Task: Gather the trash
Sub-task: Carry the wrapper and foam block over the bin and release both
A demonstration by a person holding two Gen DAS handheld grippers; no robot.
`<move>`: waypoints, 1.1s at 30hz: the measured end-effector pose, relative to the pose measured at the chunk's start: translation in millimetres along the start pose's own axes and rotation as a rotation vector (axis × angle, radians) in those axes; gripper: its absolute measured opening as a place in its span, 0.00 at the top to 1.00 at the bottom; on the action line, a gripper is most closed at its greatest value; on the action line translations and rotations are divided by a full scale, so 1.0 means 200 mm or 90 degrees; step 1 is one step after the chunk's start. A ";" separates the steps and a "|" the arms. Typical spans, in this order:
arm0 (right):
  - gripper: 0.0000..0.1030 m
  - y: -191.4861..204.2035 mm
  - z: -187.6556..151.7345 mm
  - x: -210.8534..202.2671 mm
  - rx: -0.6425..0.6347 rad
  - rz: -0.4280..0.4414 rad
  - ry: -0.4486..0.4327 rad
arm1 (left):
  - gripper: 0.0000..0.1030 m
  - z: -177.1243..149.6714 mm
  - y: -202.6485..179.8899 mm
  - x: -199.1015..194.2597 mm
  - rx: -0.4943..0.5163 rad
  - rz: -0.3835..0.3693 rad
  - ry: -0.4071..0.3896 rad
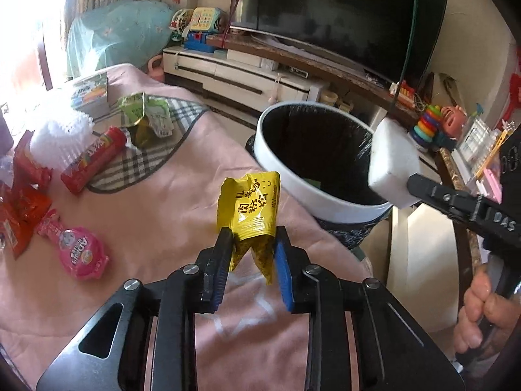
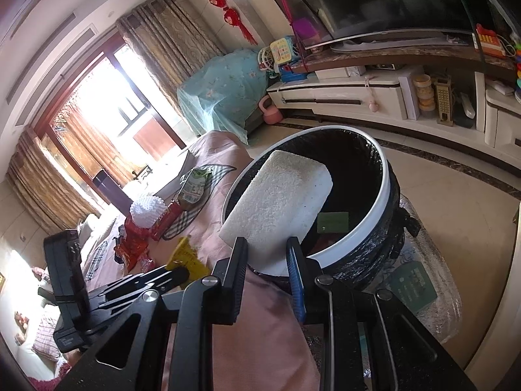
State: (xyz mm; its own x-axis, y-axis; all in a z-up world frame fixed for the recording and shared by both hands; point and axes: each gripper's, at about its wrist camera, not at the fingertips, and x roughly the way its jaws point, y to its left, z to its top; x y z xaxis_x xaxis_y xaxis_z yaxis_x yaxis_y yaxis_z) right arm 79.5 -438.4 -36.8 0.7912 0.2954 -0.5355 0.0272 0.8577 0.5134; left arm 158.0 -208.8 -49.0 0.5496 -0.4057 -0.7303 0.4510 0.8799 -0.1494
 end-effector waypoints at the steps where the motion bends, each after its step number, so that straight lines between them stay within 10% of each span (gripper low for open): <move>1: 0.76 -0.01 0.00 0.00 0.000 -0.001 0.000 | 0.76 0.01 -0.01 -0.01 0.000 -0.005 -0.003; 25: 0.75 -0.12 0.19 0.09 -0.039 -0.043 0.045 | 0.76 0.36 -0.25 0.18 0.038 -0.055 0.000; 33: 0.67 -0.19 0.23 0.14 -0.016 -0.048 0.063 | 0.49 0.37 -0.25 0.24 0.038 -0.053 0.016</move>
State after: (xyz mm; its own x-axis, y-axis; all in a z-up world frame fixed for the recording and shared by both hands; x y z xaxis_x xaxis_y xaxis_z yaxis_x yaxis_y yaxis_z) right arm 128.3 -482.6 -40.7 0.7231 0.2693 -0.6361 0.0678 0.8888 0.4533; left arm 214.2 -290.8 -26.5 0.4909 -0.4698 -0.7337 0.5361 0.8267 -0.1707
